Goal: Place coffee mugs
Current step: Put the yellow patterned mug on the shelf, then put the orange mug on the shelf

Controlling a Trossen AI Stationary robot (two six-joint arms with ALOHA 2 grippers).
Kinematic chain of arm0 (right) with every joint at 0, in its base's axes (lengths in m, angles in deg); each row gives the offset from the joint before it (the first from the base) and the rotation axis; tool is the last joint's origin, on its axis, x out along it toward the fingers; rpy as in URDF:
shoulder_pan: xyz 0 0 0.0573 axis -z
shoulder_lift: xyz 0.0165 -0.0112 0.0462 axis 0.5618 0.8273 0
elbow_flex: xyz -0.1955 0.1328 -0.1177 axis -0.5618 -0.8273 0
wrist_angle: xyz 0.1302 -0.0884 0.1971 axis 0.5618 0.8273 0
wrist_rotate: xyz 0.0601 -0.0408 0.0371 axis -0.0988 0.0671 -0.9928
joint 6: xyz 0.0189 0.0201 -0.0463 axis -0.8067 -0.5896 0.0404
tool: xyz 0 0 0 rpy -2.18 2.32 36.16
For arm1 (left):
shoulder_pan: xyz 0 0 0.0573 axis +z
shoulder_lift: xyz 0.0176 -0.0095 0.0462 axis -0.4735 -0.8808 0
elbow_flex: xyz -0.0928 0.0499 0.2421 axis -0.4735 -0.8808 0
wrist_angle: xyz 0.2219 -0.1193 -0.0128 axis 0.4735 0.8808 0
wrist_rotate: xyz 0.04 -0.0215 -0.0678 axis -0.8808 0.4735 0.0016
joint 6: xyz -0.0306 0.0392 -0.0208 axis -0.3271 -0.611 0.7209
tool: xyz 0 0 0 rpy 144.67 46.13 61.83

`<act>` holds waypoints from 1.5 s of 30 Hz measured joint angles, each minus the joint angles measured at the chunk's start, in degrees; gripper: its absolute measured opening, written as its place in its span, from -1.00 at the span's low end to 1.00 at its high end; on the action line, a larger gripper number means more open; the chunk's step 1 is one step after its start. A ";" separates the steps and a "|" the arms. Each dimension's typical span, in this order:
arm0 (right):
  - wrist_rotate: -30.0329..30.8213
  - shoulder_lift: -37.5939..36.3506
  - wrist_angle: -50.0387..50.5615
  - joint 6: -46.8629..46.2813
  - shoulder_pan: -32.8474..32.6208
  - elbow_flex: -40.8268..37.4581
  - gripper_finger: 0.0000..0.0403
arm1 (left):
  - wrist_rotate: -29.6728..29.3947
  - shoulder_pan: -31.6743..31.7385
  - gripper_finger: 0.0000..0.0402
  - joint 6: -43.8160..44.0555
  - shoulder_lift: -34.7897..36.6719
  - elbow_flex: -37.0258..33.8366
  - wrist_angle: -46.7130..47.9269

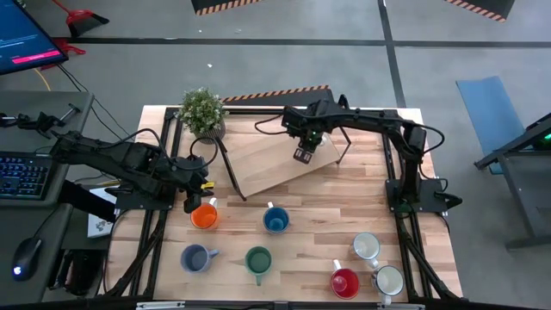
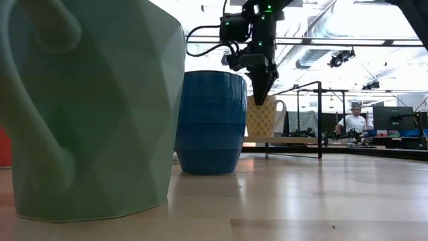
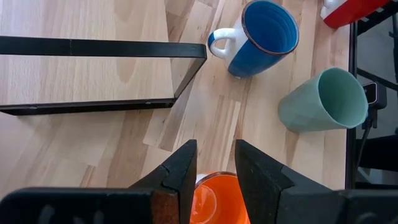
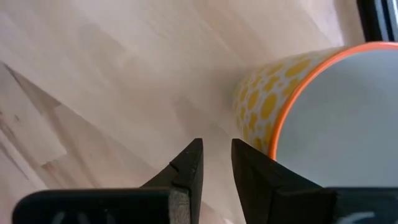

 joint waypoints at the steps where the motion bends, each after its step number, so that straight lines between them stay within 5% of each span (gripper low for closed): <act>1: -0.02 0.00 -0.42 0.27 0.30 0.00 -0.64 | 0.00 0.00 -0.51 -0.01 0.00 0.00 0.00; 28: 0.06 -0.07 -5.72 4.90 6.75 0.00 -0.64 | -0.01 0.00 -0.51 0.00 0.00 0.00 0.00; 34: -7.41 -0.07 -5.84 4.90 5.82 0.00 -0.64 | -0.01 0.00 -0.51 0.00 -0.01 0.00 0.00; 39: -14.81 -0.07 0.47 6.40 2.54 0.00 -0.64 | -0.01 -0.02 -0.51 0.00 -0.01 0.00 0.00; 45: -15.94 -0.48 17.48 9.19 -4.82 -0.02 -0.64 | -0.01 0.00 -0.51 0.00 0.01 0.00 0.00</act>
